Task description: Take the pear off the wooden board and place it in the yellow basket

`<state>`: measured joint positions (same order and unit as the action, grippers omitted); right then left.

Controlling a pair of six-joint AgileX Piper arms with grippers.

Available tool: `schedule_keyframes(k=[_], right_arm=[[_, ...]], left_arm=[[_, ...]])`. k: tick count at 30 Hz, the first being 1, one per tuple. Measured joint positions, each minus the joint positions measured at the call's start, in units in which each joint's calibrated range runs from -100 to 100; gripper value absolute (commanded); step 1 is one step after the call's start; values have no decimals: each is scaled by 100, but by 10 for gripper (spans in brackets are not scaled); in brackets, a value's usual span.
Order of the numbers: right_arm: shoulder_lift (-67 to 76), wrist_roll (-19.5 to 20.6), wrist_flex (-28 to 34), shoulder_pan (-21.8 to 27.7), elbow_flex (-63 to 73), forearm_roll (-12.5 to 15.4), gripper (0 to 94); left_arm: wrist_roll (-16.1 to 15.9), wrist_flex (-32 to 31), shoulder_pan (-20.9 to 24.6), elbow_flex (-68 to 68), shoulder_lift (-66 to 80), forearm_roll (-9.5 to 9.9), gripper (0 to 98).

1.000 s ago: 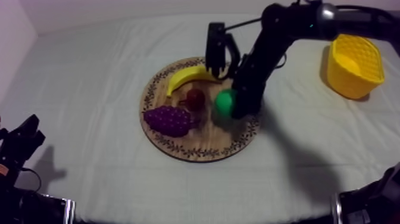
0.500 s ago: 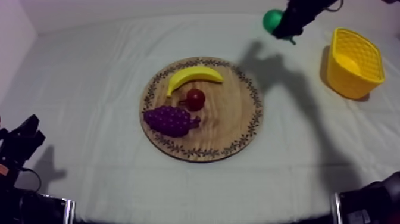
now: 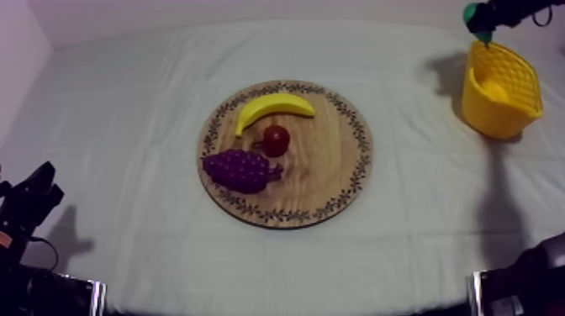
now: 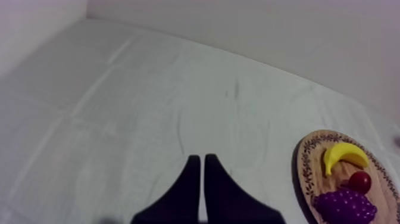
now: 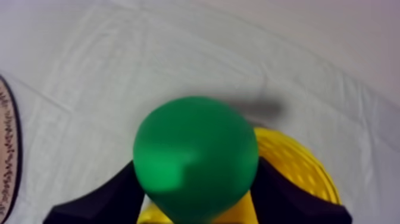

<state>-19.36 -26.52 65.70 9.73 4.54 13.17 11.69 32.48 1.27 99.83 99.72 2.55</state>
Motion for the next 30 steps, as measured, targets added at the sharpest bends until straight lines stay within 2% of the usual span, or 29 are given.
schedule_keyframes(k=[6,12,19,24,30], right_arm=[[-119,255,-209,175,-138,-187,660],[98,348,-303,187,-430,-241,695],[801,122,-367,238,-1075,-68,617],[1695,-11,-394,177,-1818,145,496],[3123,147,-818,-3,-2936,258,327]], left_arm=[[0,0,0,0,0,0,1],[0,0,0,0,0,0,1],[0,0,0,0,0,0,1],[0,0,0,0,0,0,1],[0,0,0,0,0,0,1]])
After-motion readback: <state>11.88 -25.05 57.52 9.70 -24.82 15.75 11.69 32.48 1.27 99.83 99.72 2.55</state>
